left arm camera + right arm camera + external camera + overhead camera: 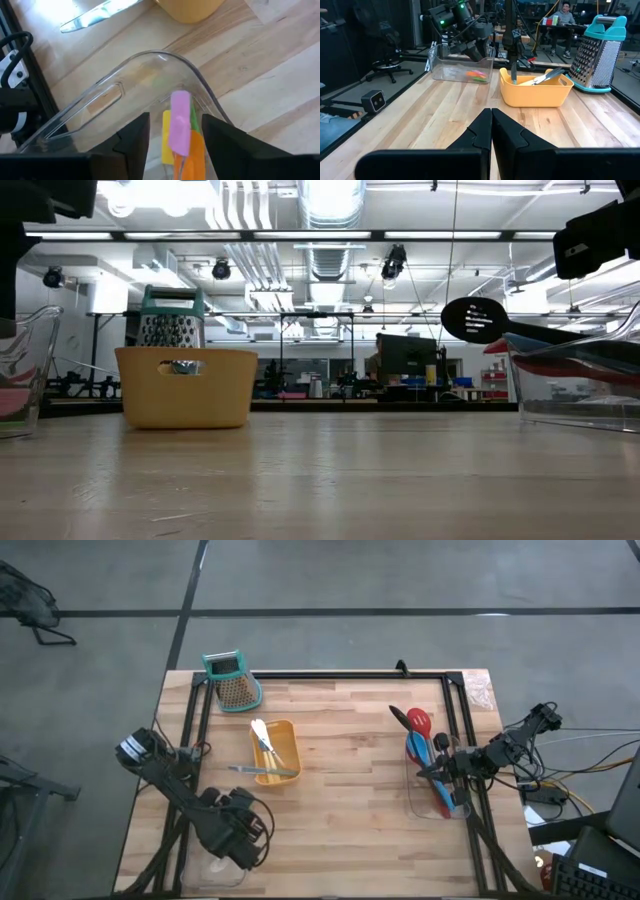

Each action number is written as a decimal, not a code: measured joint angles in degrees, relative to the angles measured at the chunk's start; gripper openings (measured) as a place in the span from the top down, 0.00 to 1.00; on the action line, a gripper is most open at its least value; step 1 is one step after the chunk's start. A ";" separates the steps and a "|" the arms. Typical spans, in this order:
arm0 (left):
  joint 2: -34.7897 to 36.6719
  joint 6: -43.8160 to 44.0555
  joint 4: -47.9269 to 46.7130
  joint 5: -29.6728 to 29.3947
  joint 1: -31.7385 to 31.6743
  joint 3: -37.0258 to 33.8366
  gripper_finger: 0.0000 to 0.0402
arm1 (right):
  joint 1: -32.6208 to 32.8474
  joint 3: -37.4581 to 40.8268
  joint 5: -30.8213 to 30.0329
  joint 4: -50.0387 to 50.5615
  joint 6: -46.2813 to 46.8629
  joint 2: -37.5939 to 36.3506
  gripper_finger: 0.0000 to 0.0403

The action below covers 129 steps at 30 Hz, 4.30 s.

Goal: Pick & Place Kitchen Items
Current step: Put the pink spatula into the left transparent bin, then return to Home Position

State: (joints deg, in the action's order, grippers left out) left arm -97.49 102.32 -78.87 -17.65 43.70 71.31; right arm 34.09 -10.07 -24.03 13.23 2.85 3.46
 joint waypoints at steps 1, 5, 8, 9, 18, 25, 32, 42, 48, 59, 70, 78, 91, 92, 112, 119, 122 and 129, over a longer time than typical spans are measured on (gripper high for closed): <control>0.08 -0.10 0.06 0.05 -0.10 0.02 0.54 | 0.02 0.00 0.02 -0.02 0.08 0.00 0.98; 0.41 -1.76 0.29 0.44 -0.16 0.02 0.53 | 0.01 0.00 0.02 -0.02 0.04 0.00 0.98; 1.19 -9.26 0.33 -2.54 -0.37 0.02 0.54 | 0.00 0.00 0.00 -0.02 -0.02 0.00 0.98; 1.35 -11.67 0.32 -4.80 -0.37 0.02 0.54 | 0.00 0.00 0.00 -0.02 0.00 0.00 0.98; 2.09 -23.15 0.21 -32.58 -0.71 1.80 0.54 | 0.02 0.00 0.02 -0.02 0.00 0.00 0.98; 2.73 -32.82 11.93 -40.21 -3.58 1.29 0.74 | 0.02 0.00 0.00 -0.02 0.00 0.00 0.98; 3.13 -64.51 38.12 -38.33 -7.20 -1.92 0.98 | 0.02 0.00 0.00 0.00 0.07 0.00 0.98; 14.15 -96.33 79.49 -17.65 -15.86 -19.15 0.99 | 0.00 0.00 0.02 -0.04 0.05 0.02 0.98; 30.65 -100.05 89.48 -17.18 -18.72 -33.03 0.98 | 0.02 0.00 0.02 0.00 0.00 0.02 0.98; 61.20 -96.19 89.18 -18.91 -18.69 -49.44 0.96 | 0.02 0.00 0.02 -0.02 0.06 0.02 0.98; 78.90 -102.13 91.44 -5.61 -19.53 -60.99 0.95 | 0.02 0.00 0.00 -0.02 0.00 0.02 0.98; 93.11 -100.61 80.26 -2.77 -19.51 -63.17 0.95 | 0.02 0.00 0.00 -0.02 0.00 0.02 0.98; 97.04 -101.12 82.39 -0.28 -19.69 -70.79 0.96 | 0.02 0.00 0.03 0.08 -0.01 0.00 0.98; 97.27 -101.19 82.48 -0.28 -19.69 -70.79 0.96 | 0.02 0.00 -0.01 -0.03 -0.02 0.00 0.98; 97.19 -101.21 82.46 -0.39 -19.69 -70.86 0.95 | 0.02 0.00 0.02 0.02 0.06 0.04 0.98; 97.19 -101.21 82.42 -0.39 -19.68 -70.88 0.95 | 0.02 0.00 0.01 0.02 0.01 0.07 0.98; 97.19 -101.21 82.42 -0.39 -19.67 -70.90 0.95 | 0.02 0.00 0.02 0.02 0.00 0.09 0.98; 97.19 -101.21 82.38 -0.39 -19.67 -70.90 0.95 | 0.02 0.00 0.02 0.02 0.07 0.09 0.98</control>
State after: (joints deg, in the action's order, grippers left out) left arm -0.30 1.10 3.51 -18.04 24.03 0.40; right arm 34.11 -10.07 -24.01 13.26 2.92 3.55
